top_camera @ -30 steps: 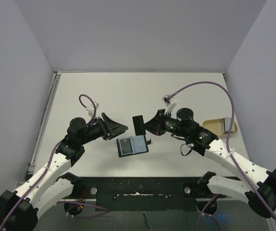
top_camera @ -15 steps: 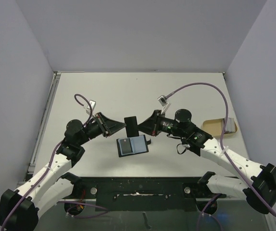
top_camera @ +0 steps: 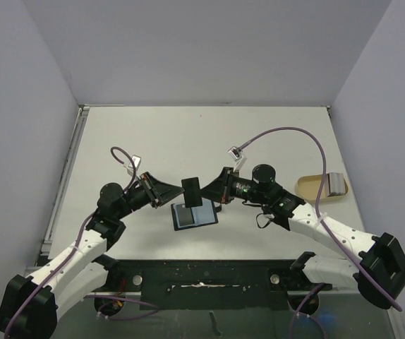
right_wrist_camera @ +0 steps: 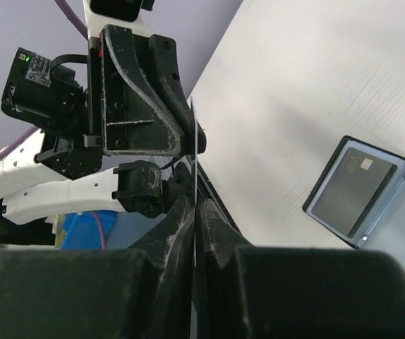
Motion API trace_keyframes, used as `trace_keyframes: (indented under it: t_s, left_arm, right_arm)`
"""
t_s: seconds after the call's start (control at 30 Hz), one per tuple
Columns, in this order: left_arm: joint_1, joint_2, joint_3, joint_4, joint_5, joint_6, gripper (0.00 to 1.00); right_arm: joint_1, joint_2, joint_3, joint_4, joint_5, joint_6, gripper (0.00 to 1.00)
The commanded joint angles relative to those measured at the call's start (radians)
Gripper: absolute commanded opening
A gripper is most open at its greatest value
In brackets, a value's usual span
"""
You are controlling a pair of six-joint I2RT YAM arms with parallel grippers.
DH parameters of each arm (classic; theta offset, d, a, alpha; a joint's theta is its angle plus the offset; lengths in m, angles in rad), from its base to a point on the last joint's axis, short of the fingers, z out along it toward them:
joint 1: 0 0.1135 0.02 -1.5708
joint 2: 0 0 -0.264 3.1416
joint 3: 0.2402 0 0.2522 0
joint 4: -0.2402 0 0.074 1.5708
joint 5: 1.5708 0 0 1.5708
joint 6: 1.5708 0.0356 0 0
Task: Put the credit cards into the card holder
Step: Pick up the credit card from the storage box, then insert the credit card into the card holder.
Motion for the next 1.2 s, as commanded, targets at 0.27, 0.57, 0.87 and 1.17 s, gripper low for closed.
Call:
trace_keyframes:
  t_s: [0.27, 0.57, 0.87, 1.17]
  left_arm:
    - [-0.013, -0.047, -0.062, 0.266, 0.069, -0.099, 0.34]
    - [-0.012, -0.052, -0.079, 0.25, 0.064, -0.104, 0.0]
    - [0.0, -0.07, -0.052, -0.114, -0.038, 0.043, 0.0]
    - [0.014, 0.084, 0.014, -0.33, -0.061, 0.189, 0.0]
  right_arm:
    - [0.009, -0.01, -0.036, 0.219, -0.099, 0.115, 0.0]
    - [0.01, -0.012, -0.029, 0.074, -0.019, 0.06, 0.21]
    - [-0.001, 0.004, 0.02, -0.244, 0.213, -0.087, 0.4]
    - [-0.001, 0.223, 0.152, -0.406, 0.385, -0.261, 0.46]
